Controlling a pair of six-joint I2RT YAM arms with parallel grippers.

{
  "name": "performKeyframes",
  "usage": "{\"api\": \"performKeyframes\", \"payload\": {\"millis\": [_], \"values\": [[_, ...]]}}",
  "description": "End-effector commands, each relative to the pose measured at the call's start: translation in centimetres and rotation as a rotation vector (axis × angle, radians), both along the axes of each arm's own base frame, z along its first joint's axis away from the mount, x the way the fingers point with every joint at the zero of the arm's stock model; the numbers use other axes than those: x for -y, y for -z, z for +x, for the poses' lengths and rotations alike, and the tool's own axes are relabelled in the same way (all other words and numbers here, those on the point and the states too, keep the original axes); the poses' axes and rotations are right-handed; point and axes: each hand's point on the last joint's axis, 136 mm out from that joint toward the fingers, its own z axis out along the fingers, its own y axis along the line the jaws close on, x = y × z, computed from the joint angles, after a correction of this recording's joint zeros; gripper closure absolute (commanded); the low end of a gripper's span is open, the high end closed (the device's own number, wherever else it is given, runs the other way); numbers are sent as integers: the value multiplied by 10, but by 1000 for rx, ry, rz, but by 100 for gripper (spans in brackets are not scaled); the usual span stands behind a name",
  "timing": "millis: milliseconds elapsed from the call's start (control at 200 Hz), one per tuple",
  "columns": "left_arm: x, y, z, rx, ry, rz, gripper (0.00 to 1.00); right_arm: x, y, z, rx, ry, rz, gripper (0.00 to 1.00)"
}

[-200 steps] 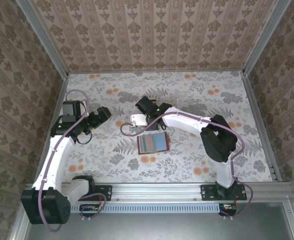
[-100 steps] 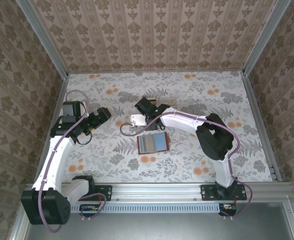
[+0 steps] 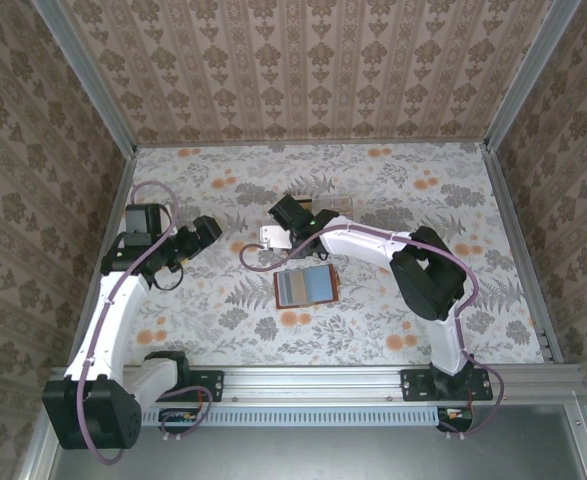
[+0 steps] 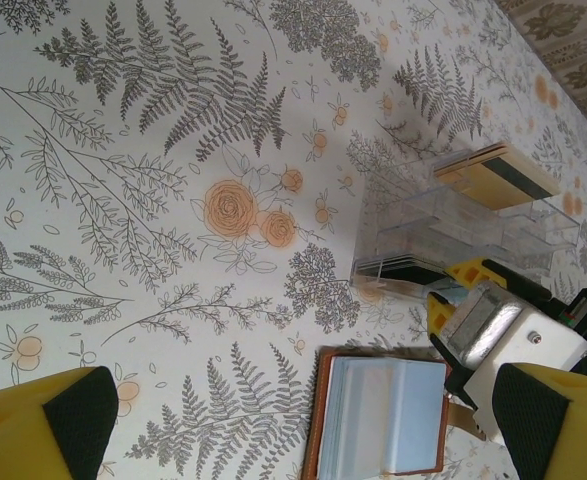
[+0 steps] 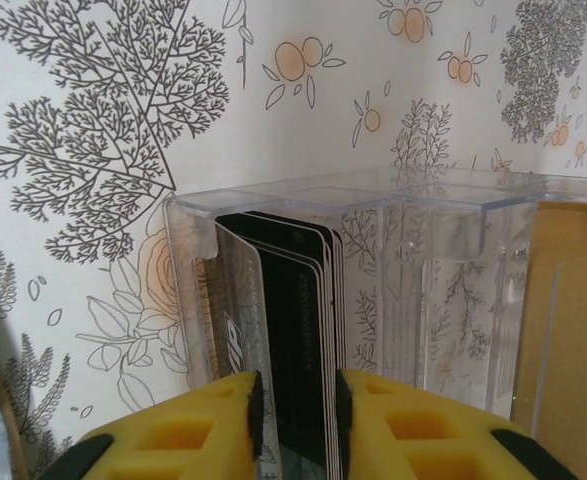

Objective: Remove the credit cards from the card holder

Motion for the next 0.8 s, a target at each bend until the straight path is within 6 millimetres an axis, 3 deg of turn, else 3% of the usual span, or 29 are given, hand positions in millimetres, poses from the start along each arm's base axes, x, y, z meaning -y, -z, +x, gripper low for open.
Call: {"api": "performKeyframes", "payload": {"millis": [0,185,530,795], "values": [[-2,-2,-3,1,-20,-18,0,6,1,10,47,45,-12,69],[-1,-2,-4,0,-17,-20,0,7,-3,21,93,76,-16,70],[1,-1,-4,-3,-8,-32,0,10,1,19,84,90,-13,69],[9,-1,-5,7,31,-67,2,8,-27,11,60,158,111,65]]}}
